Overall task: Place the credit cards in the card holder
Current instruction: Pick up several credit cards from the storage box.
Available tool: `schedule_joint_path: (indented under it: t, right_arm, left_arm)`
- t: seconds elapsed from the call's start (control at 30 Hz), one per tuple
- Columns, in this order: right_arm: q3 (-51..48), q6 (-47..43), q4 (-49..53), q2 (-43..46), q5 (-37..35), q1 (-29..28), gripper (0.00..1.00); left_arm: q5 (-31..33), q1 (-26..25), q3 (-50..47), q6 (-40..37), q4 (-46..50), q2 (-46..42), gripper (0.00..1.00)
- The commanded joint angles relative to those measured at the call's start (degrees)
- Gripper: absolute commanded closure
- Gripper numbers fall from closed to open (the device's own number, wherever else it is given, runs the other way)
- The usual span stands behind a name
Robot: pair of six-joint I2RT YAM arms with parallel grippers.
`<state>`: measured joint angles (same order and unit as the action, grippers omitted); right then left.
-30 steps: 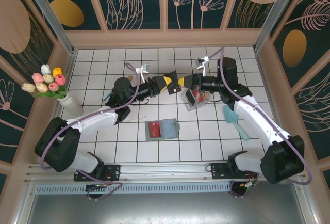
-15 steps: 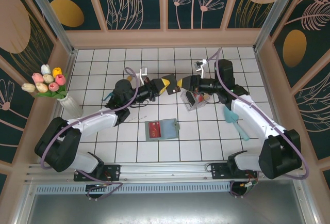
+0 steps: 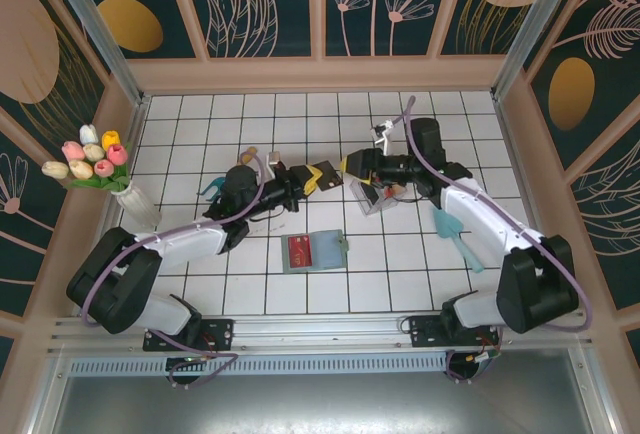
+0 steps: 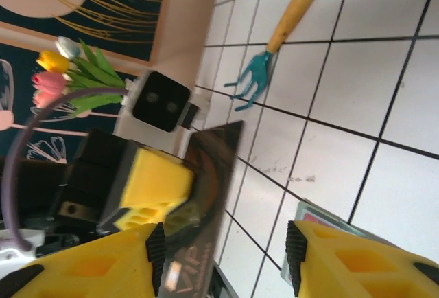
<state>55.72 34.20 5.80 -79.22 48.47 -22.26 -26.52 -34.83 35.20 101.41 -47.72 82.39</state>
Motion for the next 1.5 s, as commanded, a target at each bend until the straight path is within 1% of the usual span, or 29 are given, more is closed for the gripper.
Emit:
schedule_joint_path:
  t: [0.0, 0.13, 0.2, 0.27, 0.3, 0.37, 0.43, 0.53, 0.87, 1.13, 1.17, 1.2, 1.23, 1.37, 1.47]
  right_arm:
    - [2.9, -2.8, 2.7, -2.8, 0.0, -1.9, 0.47]
    - [4.7, -5.3, 5.2, -5.6, -1.4, -3.5, 0.48]
    - [4.8, -5.9, 5.0, -6.3, -0.1, -3.6, 0.56]
    - [4.6, -6.4, 5.3, -6.4, -0.5, -3.5, 0.63]
    - [4.3, -6.6, 5.2, -6.1, -0.4, -3.5, 0.7]
    - [4.3, -6.9, 5.5, -6.0, -0.5, -3.4, 0.74]
    - [4.3, -7.2, 6.7, -6.0, -2.3, -3.4, 0.74]
    - [4.0, -7.4, 7.1, -6.0, -3.3, -3.1, 0.75]
    - [2.7, -6.5, 6.8, -5.3, -4.9, -2.4, 0.75]
    - [1.1, -5.2, 5.2, -3.7, -3.5, -0.7, 0.74]
    - [1.0, -5.2, 4.9, -3.6, -3.0, -0.8, 0.75]
    - [0.9, -5.2, 4.6, -3.5, -2.4, -0.8, 0.79]
    - [0.8, -5.2, 4.5, -3.5, -2.2, -0.7, 0.8]
    - [1.2, -5.4, 5.8, -3.3, -4.0, -0.6, 0.78]
    - [1.2, -5.5, 6.5, -2.9, -6.3, -0.2, 0.82]
  left_arm:
    - [-1.1, 0.0, 2.9, -5.1, 1.5, 0.6, 1.0]
    - [-3.7, 0.0, 4.8, -9.8, 1.9, 2.6, 1.0]
    - [-4.7, 0.0, 4.6, -10.5, 0.0, 3.4, 0.97]
    - [-5.5, 0.0, 4.5, -11.0, -1.5, 4.1, 0.94]
    - [-5.8, 0.0, 4.6, -11.2, -2.0, 4.3, 0.92]
    - [-6.3, 0.0, 4.5, -11.3, -2.9, 4.6, 0.88]
    - [-6.6, 0.0, 4.6, -11.5, -3.9, 4.6, 0.85]
    - [-6.5, 0.0, 4.7, -11.6, -4.6, 4.3, 0.83]
    - [-7.2, 0.0, 4.4, -11.2, -6.8, 4.2, 0.83]
    - [-7.4, 0.0, 4.1, -11.0, -7.8, 4.1, 0.84]
    - [-7.5, 0.0, 4.1, -10.9, -7.9, 4.2, 0.85]
    - [-7.5, 0.0, 4.2, -10.9, -7.9, 4.3, 0.85]
    - [-7.6, 0.0, 4.2, -10.9, -7.9, 4.4, 0.85]
    - [-7.6, 0.0, 4.1, -10.9, -8.0, 4.5, 0.85]
    - [-7.4, 0.0, 4.1, -11.1, -7.6, 4.5, 0.85]
